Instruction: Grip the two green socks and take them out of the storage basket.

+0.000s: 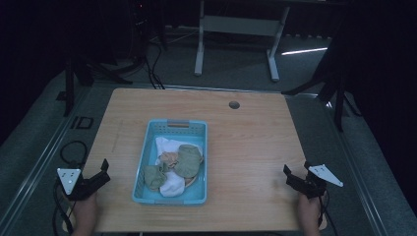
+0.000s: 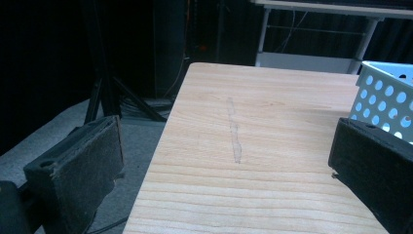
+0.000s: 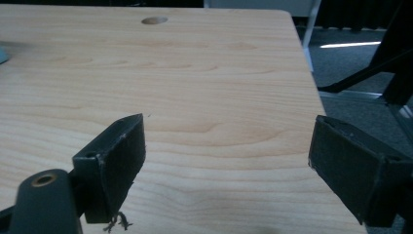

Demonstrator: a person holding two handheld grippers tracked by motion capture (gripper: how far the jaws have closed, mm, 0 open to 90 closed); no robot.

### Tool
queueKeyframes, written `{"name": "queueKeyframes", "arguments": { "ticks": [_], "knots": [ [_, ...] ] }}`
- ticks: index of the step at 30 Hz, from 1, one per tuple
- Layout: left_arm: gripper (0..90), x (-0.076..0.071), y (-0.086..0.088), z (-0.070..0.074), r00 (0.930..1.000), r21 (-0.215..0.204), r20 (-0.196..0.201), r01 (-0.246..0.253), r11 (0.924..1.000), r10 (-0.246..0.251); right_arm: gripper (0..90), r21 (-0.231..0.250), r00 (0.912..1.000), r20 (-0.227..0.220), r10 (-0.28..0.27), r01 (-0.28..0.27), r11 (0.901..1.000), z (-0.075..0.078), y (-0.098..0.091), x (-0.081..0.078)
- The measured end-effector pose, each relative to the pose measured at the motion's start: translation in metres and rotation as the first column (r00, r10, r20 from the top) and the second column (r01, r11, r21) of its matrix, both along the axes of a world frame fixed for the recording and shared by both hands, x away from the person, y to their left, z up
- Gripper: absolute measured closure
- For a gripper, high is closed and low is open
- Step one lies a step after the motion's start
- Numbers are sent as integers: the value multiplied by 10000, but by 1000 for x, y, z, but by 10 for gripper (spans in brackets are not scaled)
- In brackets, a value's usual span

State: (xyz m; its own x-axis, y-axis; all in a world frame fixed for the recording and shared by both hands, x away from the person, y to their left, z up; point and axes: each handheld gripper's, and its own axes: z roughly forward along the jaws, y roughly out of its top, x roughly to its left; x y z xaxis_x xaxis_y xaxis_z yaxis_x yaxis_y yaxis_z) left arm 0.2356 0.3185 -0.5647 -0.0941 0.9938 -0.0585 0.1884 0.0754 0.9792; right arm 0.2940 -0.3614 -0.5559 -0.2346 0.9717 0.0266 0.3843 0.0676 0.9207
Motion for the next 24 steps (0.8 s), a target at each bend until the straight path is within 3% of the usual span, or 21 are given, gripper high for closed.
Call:
{"name": "queueKeyframes", "arguments": {
  "ticks": [6, 8, 13, 14, 15, 16, 19, 20, 21, 22, 23, 24],
  "knots": [
    [0, 0, 0, 0, 10000, 17, -26, 93, 10000, -93, 133, -88, 9984, -231, 524, -526, 9986, 0, 2, 2],
    [0, 1, 0, 0, 9999, 69, -84, 105, 9999, -105, 134, -56, 9914, -564, 1178, -1183, 9930, 0, 3, 5],
    [0, 1, -3, 0, 9997, 288, -134, 219, 9993, -215, 148, 119, 9805, -857, 1768, -1764, 9842, 3, 5, 8],
    [0, 1, -3, 0, 9997, 308, -142, 224, 9993, -220, 148, 216, 9759, -893, 1993, -1981, 9799, 4, 6, 9],
    [0, 1, -3, 0, 9996, 302, -151, 235, 9993, -230, 148, 564, 9589, -1065, 2630, -2582, 9644, 6, 6, 11],
    [0, 1, -3, 0, 9996, 280, -155, 259, 9993, -254, 148, 564, 9589, -1065, 2630, -2582, 9644, 6, 6, 11],
    [0, 2, -2, 0, 9994, 235, -203, 286, 9993, -281, 144, 322, 9401, -1512, 3055, -3042, 9521, 10, 12, 16],
    [0, 2, -2, 0, 9994, 223, -213, 288, 9993, -283, 144, 322, 9401, -1512, 3055, -3042, 9521, 10, 12, 16],
    [0, 2, -2, 0, 9994, 211, -204, 290, 9994, -286, 140, 356, 9295, -1696, 3275, -3263, 9446, 13, 14, 18],
    [0, 2, -2, 0, 9993, 216, -216, 312, 9993, -308, 140, 356, 9295, -1696, 3275, -3263, 9446, 13, 14, 18],
    [0, 2, -2, 0, 9992, 203, -235, 337, 9992, -333, 137, 298, 9161, -1848, 3558, -3566, 9338, 16, 18, 20],
    [0, 2, -2, 0, 9992, 203, -235, 337, 9992, -333, 137, 298, 9161, -1848, 3558, -3566, 9338, 16, 18, 20]
  ]
}}
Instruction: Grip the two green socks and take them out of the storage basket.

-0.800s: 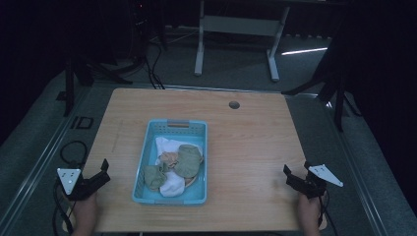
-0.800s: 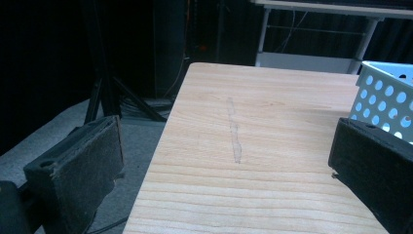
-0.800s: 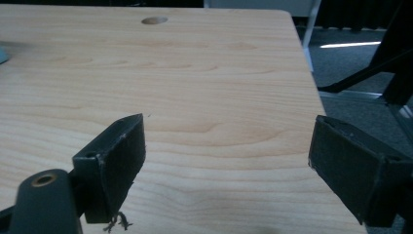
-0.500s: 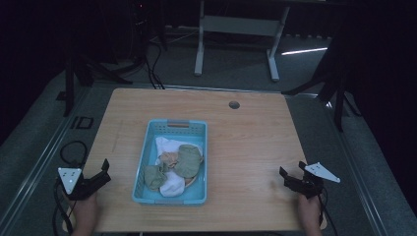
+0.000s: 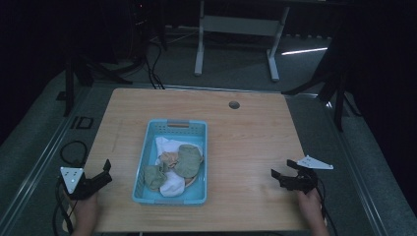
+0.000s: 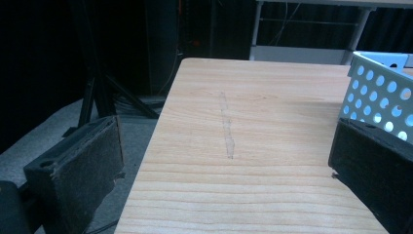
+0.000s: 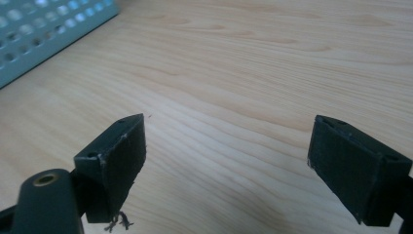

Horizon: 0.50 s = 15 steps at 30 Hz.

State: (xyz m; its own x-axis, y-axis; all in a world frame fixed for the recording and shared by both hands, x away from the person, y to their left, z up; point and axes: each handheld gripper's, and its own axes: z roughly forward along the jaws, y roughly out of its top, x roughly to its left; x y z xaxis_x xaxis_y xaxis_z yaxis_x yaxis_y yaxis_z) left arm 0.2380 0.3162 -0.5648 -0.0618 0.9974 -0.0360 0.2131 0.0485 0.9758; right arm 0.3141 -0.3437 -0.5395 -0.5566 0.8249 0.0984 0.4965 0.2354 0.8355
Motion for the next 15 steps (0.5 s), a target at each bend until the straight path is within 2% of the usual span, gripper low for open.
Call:
{"name": "queueKeyframes", "arguments": {
  "ticks": [3, 11, 15],
  "knots": [
    [0, 1, 0, 0, 9999, -9, -116, 54, 10000, -54, 127, -195, 9975, 66, 708, -707, 9973, 7, 9, 4],
    [0, 2, 0, 0, 9998, -31, -163, 80, 10000, -81, 126, -219, 9870, 297, 1580, -1574, 9873, 23, 30, 8],
    [0, 2, 1, 0, 9998, -78, -170, 86, 9999, -87, 131, -213, 9791, 209, 2022, -2018, 9792, 31, 42, 11]
  ]
}}
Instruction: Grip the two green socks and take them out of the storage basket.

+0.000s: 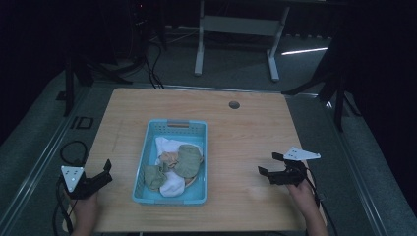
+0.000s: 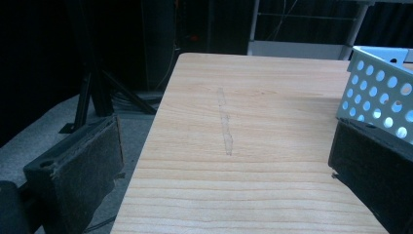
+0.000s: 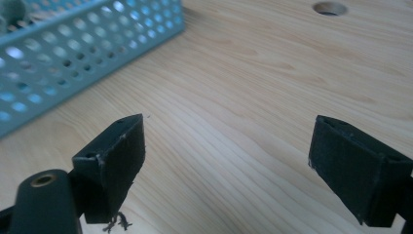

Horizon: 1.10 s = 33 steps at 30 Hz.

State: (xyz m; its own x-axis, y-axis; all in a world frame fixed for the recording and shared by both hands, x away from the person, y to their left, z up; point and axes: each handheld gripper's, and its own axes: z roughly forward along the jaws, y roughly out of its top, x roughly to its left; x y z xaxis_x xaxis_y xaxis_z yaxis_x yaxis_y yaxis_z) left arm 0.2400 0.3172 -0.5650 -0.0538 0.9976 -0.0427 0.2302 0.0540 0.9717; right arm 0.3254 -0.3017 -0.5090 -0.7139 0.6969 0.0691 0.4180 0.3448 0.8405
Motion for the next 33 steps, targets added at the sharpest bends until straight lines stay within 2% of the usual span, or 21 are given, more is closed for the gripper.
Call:
{"name": "queueKeyframes", "arguments": {
  "ticks": [6, 14, 17, 20, 22, 23, 24, 25, 26, 29, 33],
  "knots": [
    [0, 0, 0, 0, 10000, 10, -13, 17, 10000, -17, 131, -40, 9991, 26, 429, -429, 9991, 11, 15, 4],
    [0, 0, 0, 0, 10000, -9, -29, 22, 10000, -22, 132, -197, 9916, -100, 1291, -1293, 9914, 29, 39, 10],
    [0, 0, 0, 0, 10000, -13, -41, 35, 10000, -35, 129, -213, 9912, -85, 1319, -1321, 9910, 33, 46, 11],
    [0, 0, 0, 0, 10000, -10, -44, 54, 10000, -54, 126, -431, 9909, 166, 1338, -1330, 9902, 40, 57, 12],
    [0, 0, 0, 0, 10000, -20, -53, 78, 10000, -79, 126, -375, 9857, 158, 1676, -1669, 9853, 45, 69, 14],
    [0, 0, 0, 0, 10000, -20, -53, 78, 10000, -79, 126, -375, 9857, 158, 1676, -1669, 9853, 45, 69, 14],
    [0, 1, 0, 0, 10000, -19, -54, 82, 10000, -82, 127, -383, 9813, 170, 1917, -1909, 9809, 50, 77, 15],
    [0, 1, 0, 0, 10000, -19, -54, 82, 10000, -82, 127, -383, 9813, 170, 1917, -1909, 9809, 50, 77, 15],
    [0, 1, 0, 0, 9999, -18, -68, 101, 9999, -101, 127, -397, 9756, 166, 2190, -2182, 9751, 54, 85, 16],
    [0, 1, 0, 0, 9999, -16, -71, 117, 9999, -118, 128, -434, 9709, 180, 2390, -2380, 9703, 58, 94, 18],
    [0, 1, 0, 0, 9999, -29, -84, 132, 9999, -132, 130, -468, 9565, 44, 2918, -2913, 9555, 64, 113, 22]
  ]
}}
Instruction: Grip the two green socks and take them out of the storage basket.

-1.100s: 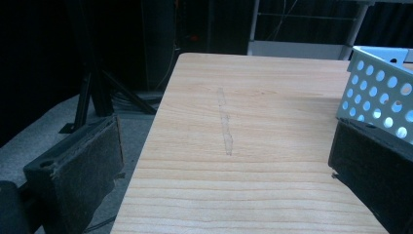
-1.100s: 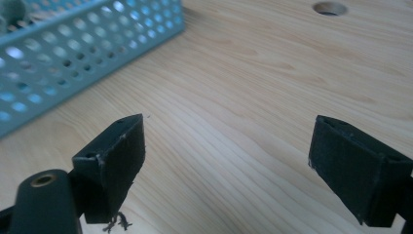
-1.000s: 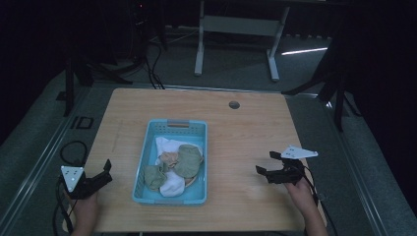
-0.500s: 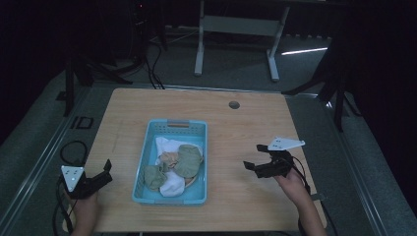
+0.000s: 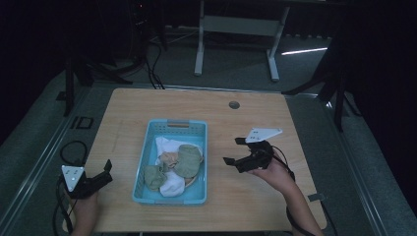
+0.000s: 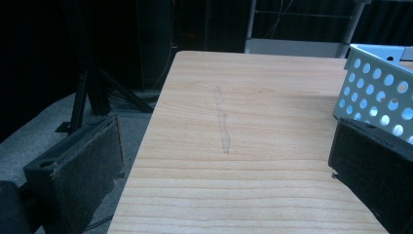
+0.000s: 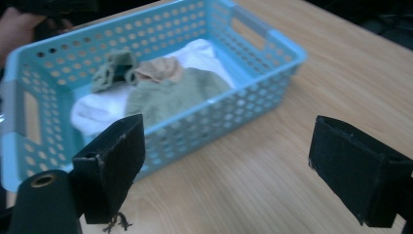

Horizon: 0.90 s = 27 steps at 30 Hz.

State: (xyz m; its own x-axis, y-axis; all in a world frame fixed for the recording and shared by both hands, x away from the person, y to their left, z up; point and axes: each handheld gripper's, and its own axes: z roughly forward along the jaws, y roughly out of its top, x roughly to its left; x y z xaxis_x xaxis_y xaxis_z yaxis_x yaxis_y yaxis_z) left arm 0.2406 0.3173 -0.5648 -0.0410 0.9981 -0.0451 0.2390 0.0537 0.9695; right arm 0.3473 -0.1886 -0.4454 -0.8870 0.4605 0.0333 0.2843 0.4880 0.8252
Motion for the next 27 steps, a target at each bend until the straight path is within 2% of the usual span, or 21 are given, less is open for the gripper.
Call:
{"name": "queueKeyframes", "arguments": {
  "ticks": [3, 6, 7, 8, 9, 16, 18, 23, 24, 27],
  "knots": [
    [0, 0, 0, 0, 10000, -12, 0, 17, 10000, -17, 130, -182, 9995, -67, 310, -312, 9993, 0, 17, 4],
    [0, 0, 0, 0, 10000, 3, -4, 43, 10000, -43, 131, -239, 9990, -119, 429, -431, 9988, 1, 26, 6],
    [0, 0, 0, 0, 10000, 7, -7, 48, 10000, -48, 131, -311, 9980, -111, 617, -620, 9976, 2, 35, 7],
    [0, 0, 0, 0, 10000, 12, -17, 60, 10000, -60, 131, -311, 9980, -111, 617, -620, 9976, 2, 35, 7],
    [0, 0, 0, 0, 10000, 11, -15, 57, 10000, -57, 133, -398, 9967, -125, 801, -805, 9960, 3, 44, 8],
    [0, 0, 0, 0, 10000, 14, -21, 72, 10000, -72, 135, -443, 9932, -285, 1132, -1144, 9925, 3, 65, 14],
    [0, 0, 0, 0, 10000, 8, -28, 86, 10000, -86, 141, -585, 9908, -347, 1310, -1329, 9894, 1, 77, 17],
    [0, 0, 0, 0, 9999, -4, -23, 112, 9999, -112, 142, -705, 9897, -485, 1348, -1380, 9879, -3, 85, 20],
    [0, 0, 0, 0, 9999, 0, -23, 110, 9999, -110, 169, -788, 9868, -653, 1479, -1529, 9851, -6, 92, 23],
    [0, 0, 0, 0, 10000, -1, -32, 92, 10000, -92, 169, -1061, 9835, -752, 1643, -1717, 9794, -10, 101, 24]
  ]
}}
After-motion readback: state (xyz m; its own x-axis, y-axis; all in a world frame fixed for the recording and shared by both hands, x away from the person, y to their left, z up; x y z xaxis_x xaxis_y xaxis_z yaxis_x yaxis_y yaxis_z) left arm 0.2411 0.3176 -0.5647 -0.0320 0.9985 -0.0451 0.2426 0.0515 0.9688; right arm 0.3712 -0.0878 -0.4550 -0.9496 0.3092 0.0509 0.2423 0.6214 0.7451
